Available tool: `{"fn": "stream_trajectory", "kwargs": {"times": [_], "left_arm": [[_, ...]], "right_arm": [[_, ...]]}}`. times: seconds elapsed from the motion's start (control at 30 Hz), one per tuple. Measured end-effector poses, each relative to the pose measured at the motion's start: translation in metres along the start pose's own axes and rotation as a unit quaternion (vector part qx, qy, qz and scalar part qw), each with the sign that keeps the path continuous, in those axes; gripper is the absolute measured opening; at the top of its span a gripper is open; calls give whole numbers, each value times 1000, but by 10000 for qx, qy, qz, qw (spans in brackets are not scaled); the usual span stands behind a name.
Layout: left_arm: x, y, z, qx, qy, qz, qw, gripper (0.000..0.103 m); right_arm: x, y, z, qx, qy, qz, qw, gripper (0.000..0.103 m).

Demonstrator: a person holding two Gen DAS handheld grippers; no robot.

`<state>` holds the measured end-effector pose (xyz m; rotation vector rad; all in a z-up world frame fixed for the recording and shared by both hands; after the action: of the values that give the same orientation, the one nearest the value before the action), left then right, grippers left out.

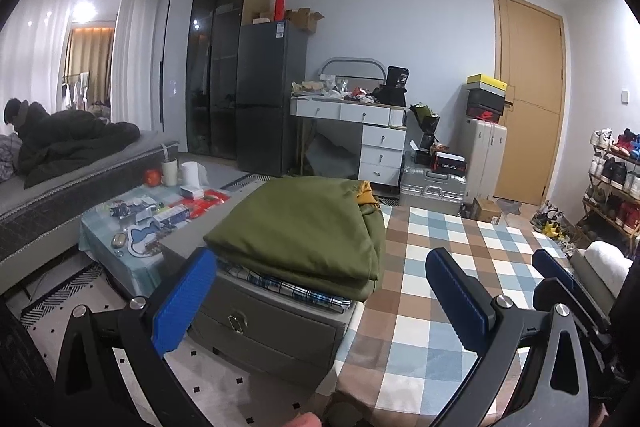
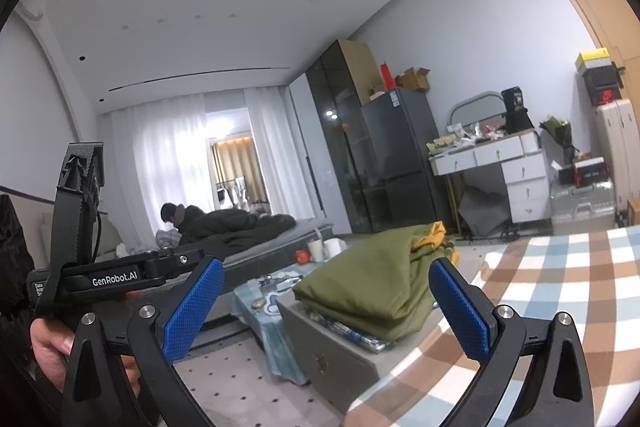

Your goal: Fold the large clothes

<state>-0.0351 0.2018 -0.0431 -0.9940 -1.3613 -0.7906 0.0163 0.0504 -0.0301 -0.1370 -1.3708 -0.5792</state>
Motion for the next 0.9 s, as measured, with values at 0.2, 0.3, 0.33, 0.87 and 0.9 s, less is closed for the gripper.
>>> {"fn": "stream_trajectory", "kwargs": {"times": [0.2, 0.3, 0.33, 0.87, 0.9], "left_arm": [[-1, 1, -3, -49, 83, 76, 9999, 102], [-2, 1, -4, 27, 177, 93, 9998, 102], [-2, 1, -5, 15, 187, 103, 9998, 102], [-1, -4, -12, -38, 231, 116, 9997, 102], [-1, -4, -11, -36, 214, 123, 9997, 102]], "right_arm": [[-2, -1, 2, 13, 4, 25, 10000, 103], [0, -3, 4, 30, -47, -14, 10000, 103], [1, -5, 4, 28, -56, -30, 10000, 103], [3, -6, 4, -15, -194, -84, 9998, 103], [3, -6, 4, -15, -192, -92, 9998, 103]]}}
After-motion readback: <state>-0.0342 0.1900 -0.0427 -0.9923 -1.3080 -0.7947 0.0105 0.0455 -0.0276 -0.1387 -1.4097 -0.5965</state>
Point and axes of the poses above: each gripper's, at about its wrist camera, not at the fingertips, and y roughly the way its jaws point, z to its left, x to its top, the point moved 7 cm from there along y, roughly the way its jaws point, and after that the axes turned 13 degrees about -z, right-handed, at the moved point
